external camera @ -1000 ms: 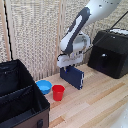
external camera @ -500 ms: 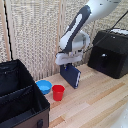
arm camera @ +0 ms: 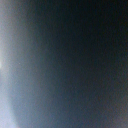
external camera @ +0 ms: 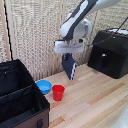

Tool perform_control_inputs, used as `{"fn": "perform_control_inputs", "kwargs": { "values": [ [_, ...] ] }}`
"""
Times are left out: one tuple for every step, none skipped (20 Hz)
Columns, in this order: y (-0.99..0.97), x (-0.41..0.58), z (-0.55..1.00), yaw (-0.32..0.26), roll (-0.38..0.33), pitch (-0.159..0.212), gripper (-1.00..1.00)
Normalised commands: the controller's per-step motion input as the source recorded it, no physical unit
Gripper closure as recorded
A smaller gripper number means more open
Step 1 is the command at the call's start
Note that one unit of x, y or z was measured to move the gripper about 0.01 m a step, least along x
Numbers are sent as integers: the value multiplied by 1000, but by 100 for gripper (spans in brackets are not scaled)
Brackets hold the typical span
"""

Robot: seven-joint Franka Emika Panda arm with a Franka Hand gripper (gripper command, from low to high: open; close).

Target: Discover the targeted book and set your gripper to the appropriate amplitude. Smoothly guide your gripper in the direction of the book and snatch it firmly. Search for the back section of the caddy. Move the held book towards the back section and lightly deposit it inside.

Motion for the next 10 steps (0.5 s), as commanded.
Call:
{"fn": "perform_control_inputs", "kwargs": {
  "values": [
    [0,-17,911,-324,0,-17,100],
    [0,0,889,-329,0,-19,100],
    [0,0,863,-334,0,-21,100],
    [0,-23,851,-333,0,-33,100],
    [0,-43,823,-332,10,-33,100],
    [0,-60,786,-319,46,-38,100],
    [0,-63,766,-316,57,-36,100],
    [0,-63,731,-306,78,-33,100],
    [9,-60,703,-295,94,-32,100],
    [43,-54,640,-279,122,-24,100]
  ]
}}
